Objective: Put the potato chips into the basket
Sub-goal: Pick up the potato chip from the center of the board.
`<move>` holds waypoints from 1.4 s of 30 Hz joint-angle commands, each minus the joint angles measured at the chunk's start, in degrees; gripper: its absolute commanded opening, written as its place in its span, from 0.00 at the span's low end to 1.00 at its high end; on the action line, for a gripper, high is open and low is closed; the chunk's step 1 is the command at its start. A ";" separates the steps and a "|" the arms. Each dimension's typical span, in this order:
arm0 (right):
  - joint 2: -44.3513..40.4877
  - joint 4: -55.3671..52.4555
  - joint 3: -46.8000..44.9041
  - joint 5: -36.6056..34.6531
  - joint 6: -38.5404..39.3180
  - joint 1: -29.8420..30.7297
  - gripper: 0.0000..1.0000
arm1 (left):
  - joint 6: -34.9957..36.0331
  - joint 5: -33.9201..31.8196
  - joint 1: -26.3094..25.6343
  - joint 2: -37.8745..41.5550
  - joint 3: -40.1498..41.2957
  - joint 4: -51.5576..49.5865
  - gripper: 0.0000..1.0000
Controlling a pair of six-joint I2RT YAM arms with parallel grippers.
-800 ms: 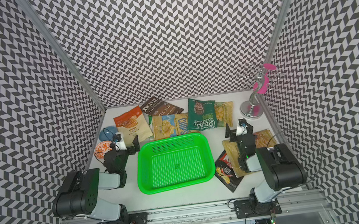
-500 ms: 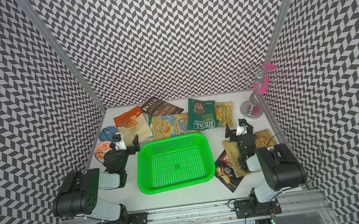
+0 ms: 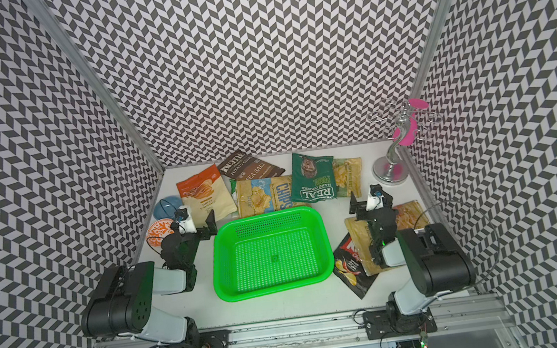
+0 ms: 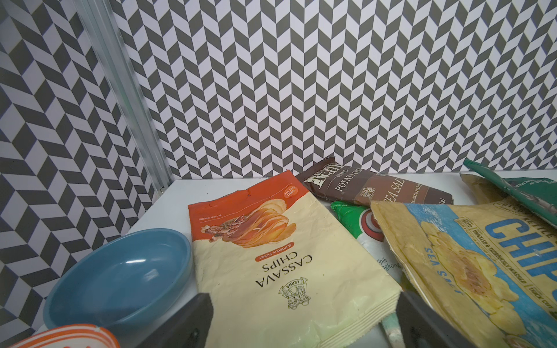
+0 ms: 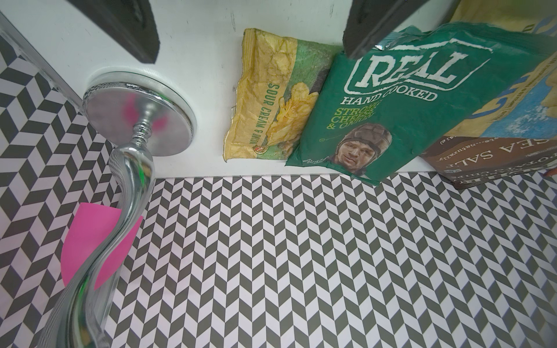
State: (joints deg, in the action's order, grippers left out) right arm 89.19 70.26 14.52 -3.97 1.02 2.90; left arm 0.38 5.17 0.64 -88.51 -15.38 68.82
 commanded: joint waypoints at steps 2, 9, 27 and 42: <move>-0.41 1.44 0.77 0.37 -0.50 -0.28 1.00 | 0.67 -0.45 -0.11 0.13 -0.43 0.54 0.99; -23.02 -22.84 4.09 -27.90 -12.39 8.62 0.99 | 4.11 -0.79 0.18 12.64 -18.60 -41.90 0.99; -43.72 -91.57 14.19 -7.98 -53.13 0.43 0.94 | 15.88 25.66 4.59 25.93 -30.72 -94.23 0.99; -38.37 -95.38 5.39 3.66 -55.97 -16.10 0.93 | 15.10 24.37 4.89 24.81 -30.04 -92.48 0.99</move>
State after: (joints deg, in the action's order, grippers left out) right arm 50.26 -22.50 19.20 1.96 -52.14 -12.29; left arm 15.40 29.26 5.19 -63.44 -45.76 -23.70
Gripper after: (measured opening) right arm 0.930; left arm 0.993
